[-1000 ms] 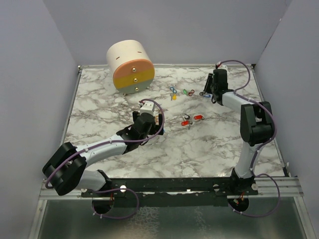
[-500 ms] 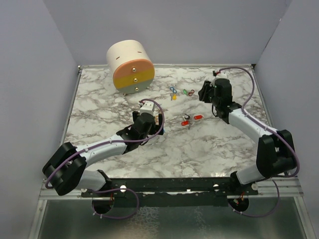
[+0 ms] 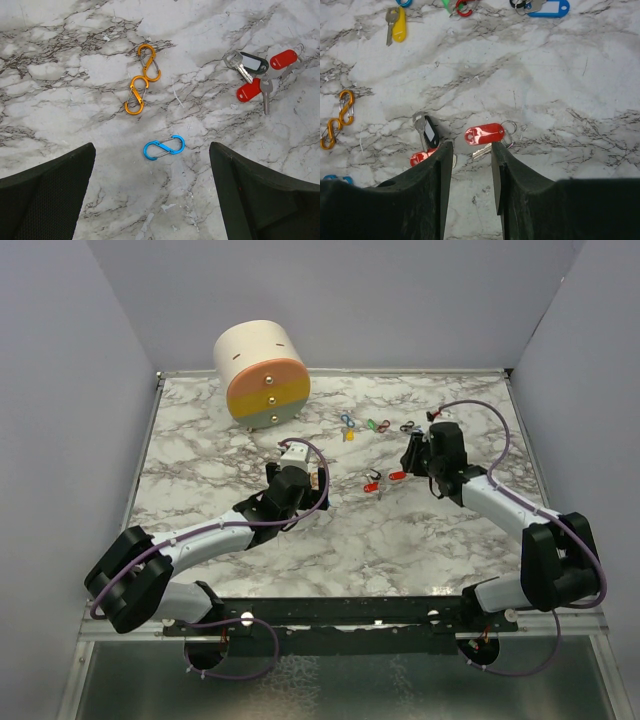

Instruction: Put the keys on the keyring

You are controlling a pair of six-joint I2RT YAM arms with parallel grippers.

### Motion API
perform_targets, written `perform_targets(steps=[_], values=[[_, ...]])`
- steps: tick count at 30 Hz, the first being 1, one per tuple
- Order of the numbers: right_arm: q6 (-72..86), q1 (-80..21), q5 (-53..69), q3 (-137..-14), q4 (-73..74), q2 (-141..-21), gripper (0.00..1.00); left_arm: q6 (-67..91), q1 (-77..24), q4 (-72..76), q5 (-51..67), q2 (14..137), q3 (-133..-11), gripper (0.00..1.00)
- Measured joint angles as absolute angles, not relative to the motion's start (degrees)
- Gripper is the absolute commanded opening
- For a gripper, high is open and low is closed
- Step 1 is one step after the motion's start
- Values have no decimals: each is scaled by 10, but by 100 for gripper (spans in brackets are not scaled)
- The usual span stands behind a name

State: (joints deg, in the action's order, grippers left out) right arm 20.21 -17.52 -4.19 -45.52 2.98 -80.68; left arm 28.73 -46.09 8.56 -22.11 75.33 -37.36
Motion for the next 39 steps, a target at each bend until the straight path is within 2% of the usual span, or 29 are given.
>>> perform_targets(steps=[4, 11, 21, 25, 27, 39], values=[[212, -175, -5, -432, 4, -806, 39, 287, -461, 86, -221, 753, -374, 99], [223, -195, 49, -302, -58, -760, 42, 287, -461, 90, -221, 753, -373, 99], [222, -221, 55, -297, -101, -752, 49, 286, -461, 90, -221, 753, -372, 99], [220, -221, 57, -296, -116, -763, 57, 286, -461, 90, -221, 752, -369, 99], [215, -221, 64, -291, -134, -764, 67, 286, -461, 90, -221, 751, -367, 99], [185, -221, 110, -281, -195, -777, 68, 286, -461, 91, -221, 743, -362, 99]])
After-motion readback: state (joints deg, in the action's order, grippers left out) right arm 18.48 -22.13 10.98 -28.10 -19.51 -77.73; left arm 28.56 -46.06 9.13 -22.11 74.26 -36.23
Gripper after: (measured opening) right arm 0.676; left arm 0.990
